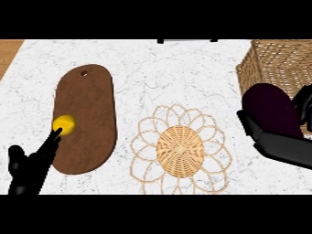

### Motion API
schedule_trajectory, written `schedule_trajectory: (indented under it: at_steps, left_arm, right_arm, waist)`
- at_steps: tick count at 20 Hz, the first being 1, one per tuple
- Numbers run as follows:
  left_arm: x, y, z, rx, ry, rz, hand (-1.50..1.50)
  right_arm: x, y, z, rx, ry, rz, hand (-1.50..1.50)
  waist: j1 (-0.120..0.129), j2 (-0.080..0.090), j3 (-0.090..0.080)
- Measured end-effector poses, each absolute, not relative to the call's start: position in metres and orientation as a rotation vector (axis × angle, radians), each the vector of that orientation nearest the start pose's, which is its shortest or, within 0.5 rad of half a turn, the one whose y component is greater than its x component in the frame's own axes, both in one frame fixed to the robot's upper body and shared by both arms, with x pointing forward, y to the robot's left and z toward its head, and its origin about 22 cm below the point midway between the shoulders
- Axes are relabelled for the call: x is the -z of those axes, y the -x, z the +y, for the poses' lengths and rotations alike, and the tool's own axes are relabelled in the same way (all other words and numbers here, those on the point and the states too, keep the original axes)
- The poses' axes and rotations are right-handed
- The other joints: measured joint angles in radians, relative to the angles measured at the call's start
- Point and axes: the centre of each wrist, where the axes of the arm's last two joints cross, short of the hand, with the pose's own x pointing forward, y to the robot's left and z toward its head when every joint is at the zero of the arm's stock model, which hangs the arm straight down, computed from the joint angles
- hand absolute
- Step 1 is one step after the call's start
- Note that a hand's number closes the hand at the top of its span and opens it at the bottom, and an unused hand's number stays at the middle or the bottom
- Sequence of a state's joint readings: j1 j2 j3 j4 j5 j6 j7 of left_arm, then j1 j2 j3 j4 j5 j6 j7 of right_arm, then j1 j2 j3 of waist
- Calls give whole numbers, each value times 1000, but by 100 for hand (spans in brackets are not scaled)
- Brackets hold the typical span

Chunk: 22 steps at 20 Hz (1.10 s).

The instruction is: Pick the eggplant from the placemat and place it in the basket

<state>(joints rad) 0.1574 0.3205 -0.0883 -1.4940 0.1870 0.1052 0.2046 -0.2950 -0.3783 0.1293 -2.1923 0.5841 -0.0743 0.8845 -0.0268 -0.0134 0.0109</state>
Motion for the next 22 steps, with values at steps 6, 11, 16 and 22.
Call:
schedule_trajectory:
  at_steps: [6, 11, 16, 22]
  left_arm:
    - [32, -201, 301, 32, -165, -1132, 0]
    - [33, -204, 294, 36, -165, -1138, 0]
    - [27, -207, 297, 40, -153, -1125, 0]
    - [30, -210, 293, 53, -154, -1131, 0]
  right_arm:
    - [-261, -226, -255, -158, 916, -1626, 150]
    - [-282, -243, -293, -121, 948, -1573, 150]
    - [-289, -261, -327, -137, 991, -1526, 150]
    - [-267, -293, -364, -154, 1013, -1490, 150]
  waist:
    - [16, 3, 0]
    - [24, 4, 1]
    - [32, 7, -1]
    - [40, 9, 1]
